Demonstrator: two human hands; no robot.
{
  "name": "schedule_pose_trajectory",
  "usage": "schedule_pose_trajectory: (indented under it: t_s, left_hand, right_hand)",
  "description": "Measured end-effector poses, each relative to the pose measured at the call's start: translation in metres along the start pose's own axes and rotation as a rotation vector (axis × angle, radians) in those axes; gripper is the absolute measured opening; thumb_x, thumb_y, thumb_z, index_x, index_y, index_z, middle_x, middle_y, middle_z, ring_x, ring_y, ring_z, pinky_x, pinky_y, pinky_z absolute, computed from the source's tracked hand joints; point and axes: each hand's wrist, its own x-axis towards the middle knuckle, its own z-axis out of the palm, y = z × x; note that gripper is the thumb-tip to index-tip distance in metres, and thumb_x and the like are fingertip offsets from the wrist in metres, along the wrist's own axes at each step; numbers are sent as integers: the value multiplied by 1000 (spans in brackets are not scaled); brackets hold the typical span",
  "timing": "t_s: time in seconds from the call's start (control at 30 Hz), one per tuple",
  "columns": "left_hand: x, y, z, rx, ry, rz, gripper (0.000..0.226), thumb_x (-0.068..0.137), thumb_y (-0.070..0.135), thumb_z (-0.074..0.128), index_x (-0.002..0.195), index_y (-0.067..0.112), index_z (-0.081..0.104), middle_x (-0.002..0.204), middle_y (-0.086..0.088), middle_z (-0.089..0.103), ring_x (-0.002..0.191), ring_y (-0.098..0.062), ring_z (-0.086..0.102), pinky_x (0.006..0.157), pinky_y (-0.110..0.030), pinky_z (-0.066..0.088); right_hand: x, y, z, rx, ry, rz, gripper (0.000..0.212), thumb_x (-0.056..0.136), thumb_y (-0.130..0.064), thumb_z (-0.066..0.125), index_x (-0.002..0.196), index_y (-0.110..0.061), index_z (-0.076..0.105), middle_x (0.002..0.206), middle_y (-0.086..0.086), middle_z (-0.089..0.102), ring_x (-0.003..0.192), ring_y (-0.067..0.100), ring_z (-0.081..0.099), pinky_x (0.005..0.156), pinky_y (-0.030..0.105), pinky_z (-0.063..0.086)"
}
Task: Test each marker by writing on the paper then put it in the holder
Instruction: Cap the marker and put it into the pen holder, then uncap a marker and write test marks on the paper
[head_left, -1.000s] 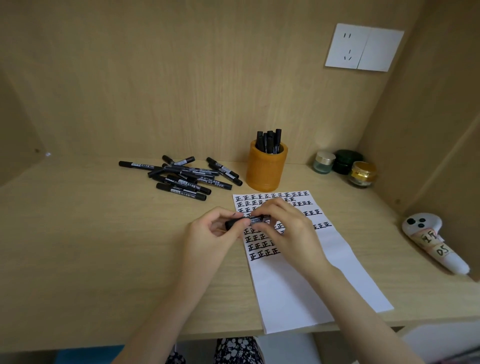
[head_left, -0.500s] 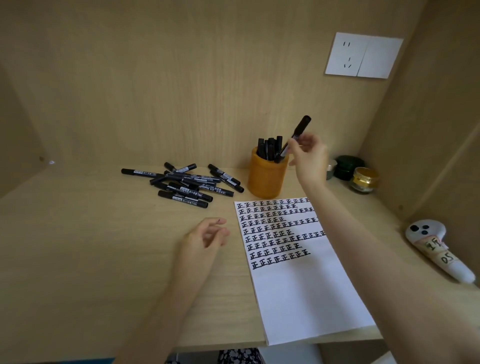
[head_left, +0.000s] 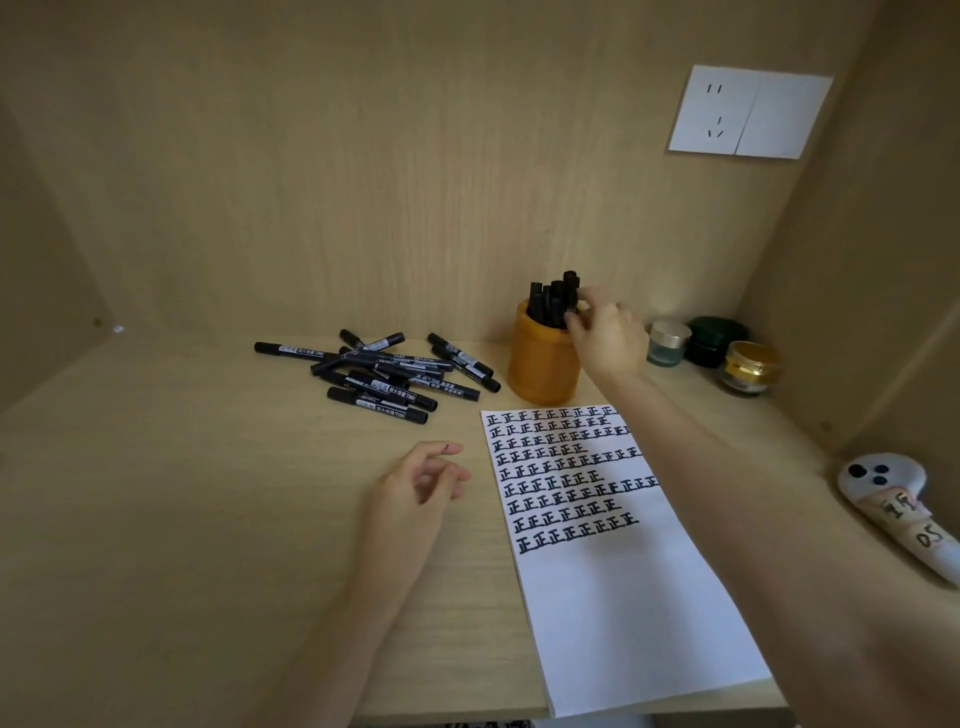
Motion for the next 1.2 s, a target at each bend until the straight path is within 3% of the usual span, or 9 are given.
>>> schedule_pose_trajectory:
  t_s: [0.17, 0.33, 0.4, 0.53, 0.63, 0.77, 0.9, 1.0, 1.2]
  left_hand:
    - [1, 1, 0, -17, 3, -13, 20, 90, 16, 57, 107, 27, 60, 85, 12, 70, 78, -1, 66, 80, -25, 55]
    - [7, -3, 0, -31, 23, -19, 20, 92, 13, 55, 108, 23, 62, 87, 10, 70, 81, -5, 67, 83, -30, 55]
    - [12, -5, 0, -29, 34, -27, 21, 92, 13, 54, 108, 24, 62, 89, 11, 70, 83, -5, 66, 84, -30, 54]
    - [29, -11, -8, 64, 53, -22, 28, 90, 8, 55, 109, 29, 59, 102, 10, 67, 93, -3, 62, 90, -26, 50]
    - [46, -21, -17, 274, 67, 33, 35, 89, 3, 54, 117, 23, 59, 117, 8, 60, 108, -6, 55, 100, -29, 44]
    - [68, -27, -29, 581, 73, 165, 42, 88, 1, 53, 126, 19, 56, 130, 0, 52, 125, -16, 41, 105, -30, 33]
    - [87, -30, -35, 819, 15, 218, 42, 90, 5, 53, 130, 16, 52, 133, -6, 51, 127, -21, 40, 106, -34, 32]
    - [95, -33, -36, 896, -32, 225, 40, 92, 10, 51, 132, 16, 50, 133, -7, 49, 125, -22, 41, 104, -35, 34]
    - [96, -33, -36, 905, -64, 263, 31, 89, 18, 60, 119, 16, 61, 118, -5, 52, 114, -22, 44, 98, -35, 39]
  right_hand:
    - [6, -4, 1, -80, -51, 41, 25, 96, -22, 52, 114, -9, 63, 106, 18, 63, 112, 33, 51, 75, 36, 40]
    - [17, -1, 2, -209, -261, 43, 36, 100, -28, 40, 110, -8, 68, 134, 18, 45, 128, 35, 28, 101, 40, 30]
    - [14, 3, 3, -177, -286, 38, 41, 101, -29, 34, 111, -8, 68, 134, 17, 45, 126, 34, 30, 101, 39, 28]
    - [-6, 2, -2, 87, -7, 62, 34, 97, -20, 46, 126, -7, 59, 132, 15, 49, 125, 30, 30, 100, 32, 27]
    - [-26, 0, -5, 232, 95, 34, 30, 95, -13, 49, 122, -8, 61, 127, 12, 51, 123, 25, 31, 97, 24, 27]
    - [-57, -1, -5, 404, -24, 23, 22, 95, -11, 50, 110, -13, 66, 120, 1, 50, 110, 8, 23, 94, 16, 20]
    - [-85, -2, -4, 493, -49, 0, 21, 93, -9, 50, 100, -19, 67, 112, -4, 56, 106, 5, 29, 93, 22, 31]
    - [-97, -3, -8, 506, -61, -10, 21, 93, -8, 51, 99, -21, 67, 108, -8, 56, 106, 6, 33, 90, 26, 37]
    - [-110, -2, -13, 540, -105, -3, 22, 93, -7, 52, 98, -21, 67, 106, -11, 58, 106, 3, 34, 85, 9, 30]
